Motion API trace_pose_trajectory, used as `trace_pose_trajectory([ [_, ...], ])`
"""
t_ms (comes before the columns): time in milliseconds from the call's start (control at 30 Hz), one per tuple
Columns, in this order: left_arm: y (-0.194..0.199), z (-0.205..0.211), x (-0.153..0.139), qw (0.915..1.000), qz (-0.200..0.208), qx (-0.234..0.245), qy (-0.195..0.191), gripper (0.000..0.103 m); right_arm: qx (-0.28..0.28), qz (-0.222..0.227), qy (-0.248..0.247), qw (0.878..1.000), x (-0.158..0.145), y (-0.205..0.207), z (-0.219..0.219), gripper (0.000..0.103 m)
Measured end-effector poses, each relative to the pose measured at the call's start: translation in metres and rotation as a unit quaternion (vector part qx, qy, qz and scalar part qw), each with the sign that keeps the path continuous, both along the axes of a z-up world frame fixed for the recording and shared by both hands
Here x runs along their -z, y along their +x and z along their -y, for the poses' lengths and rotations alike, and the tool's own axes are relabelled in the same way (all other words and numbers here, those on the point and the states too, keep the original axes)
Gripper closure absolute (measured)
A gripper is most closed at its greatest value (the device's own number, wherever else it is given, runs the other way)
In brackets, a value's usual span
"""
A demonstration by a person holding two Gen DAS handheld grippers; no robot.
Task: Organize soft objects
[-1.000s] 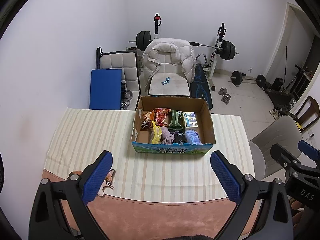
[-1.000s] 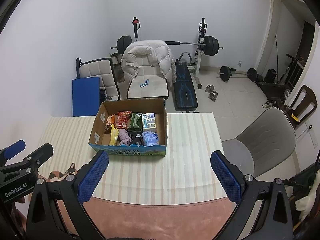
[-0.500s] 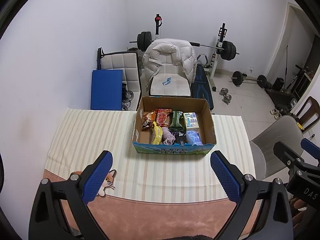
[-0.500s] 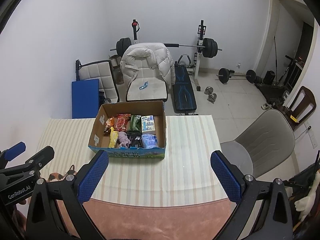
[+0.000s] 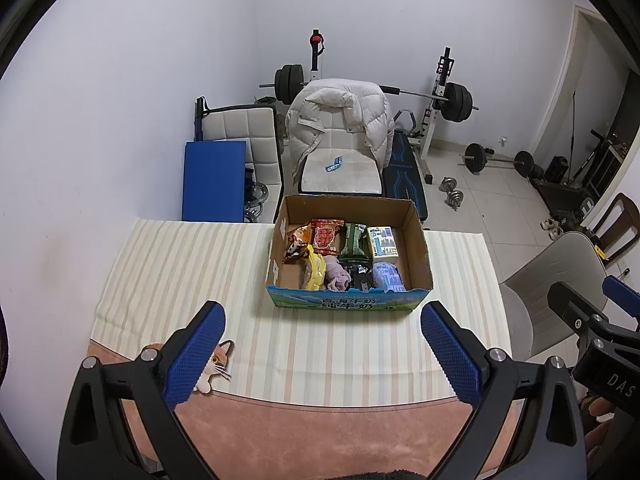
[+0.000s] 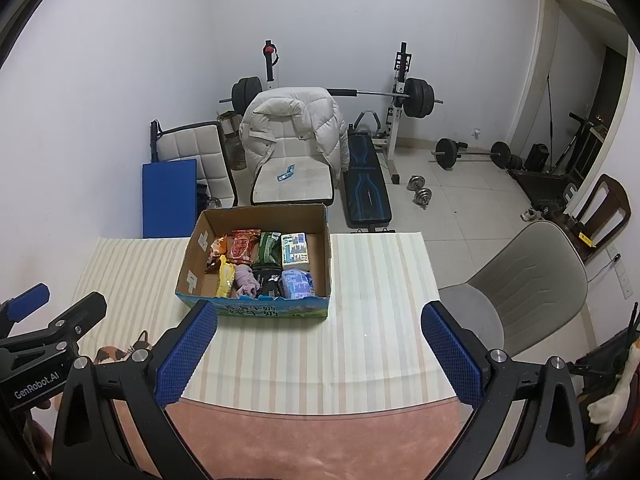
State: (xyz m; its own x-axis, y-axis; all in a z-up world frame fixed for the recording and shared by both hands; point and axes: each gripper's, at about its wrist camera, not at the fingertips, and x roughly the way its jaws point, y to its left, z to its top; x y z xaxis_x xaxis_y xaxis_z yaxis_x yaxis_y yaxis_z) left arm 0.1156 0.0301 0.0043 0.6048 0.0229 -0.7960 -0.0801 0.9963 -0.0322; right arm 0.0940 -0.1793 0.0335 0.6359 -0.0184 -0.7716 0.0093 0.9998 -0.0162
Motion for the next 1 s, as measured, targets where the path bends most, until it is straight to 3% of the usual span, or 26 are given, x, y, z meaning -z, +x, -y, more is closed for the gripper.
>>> trace_pose_trajectory([
  [1000, 0.0009, -0.0032, -0.0007, 1.0000, -0.004, 0.003, -0.002, 0.002, -0.003, 0.001, -0.001, 1.000, -0.0032, 0.0018, -0.0051, 0.000],
])
